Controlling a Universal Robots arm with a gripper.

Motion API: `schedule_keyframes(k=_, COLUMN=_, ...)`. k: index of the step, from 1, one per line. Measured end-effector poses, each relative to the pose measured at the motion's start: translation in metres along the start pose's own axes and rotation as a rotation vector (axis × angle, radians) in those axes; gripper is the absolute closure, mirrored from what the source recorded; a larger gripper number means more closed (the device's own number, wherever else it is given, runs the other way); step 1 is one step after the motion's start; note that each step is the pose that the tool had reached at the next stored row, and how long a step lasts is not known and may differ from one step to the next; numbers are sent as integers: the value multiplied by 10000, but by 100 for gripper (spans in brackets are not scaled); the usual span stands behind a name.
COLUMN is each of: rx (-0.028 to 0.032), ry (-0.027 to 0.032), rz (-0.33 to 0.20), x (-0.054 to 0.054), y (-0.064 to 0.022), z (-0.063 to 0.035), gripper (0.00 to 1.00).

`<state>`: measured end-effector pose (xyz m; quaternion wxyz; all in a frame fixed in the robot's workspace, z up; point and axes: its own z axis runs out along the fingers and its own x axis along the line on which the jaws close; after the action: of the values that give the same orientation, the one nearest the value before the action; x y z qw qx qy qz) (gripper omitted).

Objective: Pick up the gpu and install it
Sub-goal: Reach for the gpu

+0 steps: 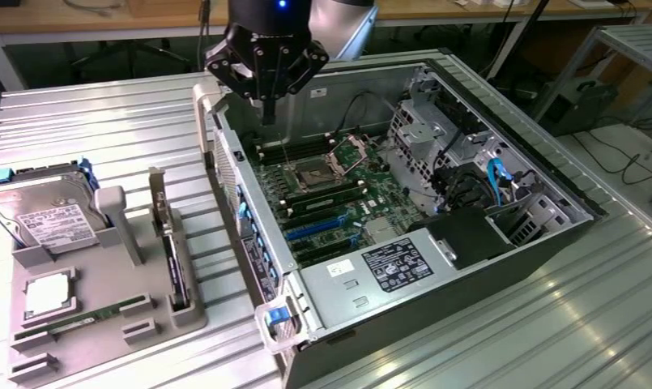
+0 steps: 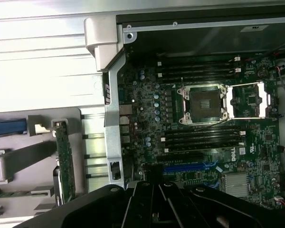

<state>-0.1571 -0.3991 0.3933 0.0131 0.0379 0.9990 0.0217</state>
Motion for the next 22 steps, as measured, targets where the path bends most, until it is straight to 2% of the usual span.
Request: schedule_keyframes(k=22, rx=1, ry=2, rz=0, x=154, y=-13, z=-5, gripper=89)
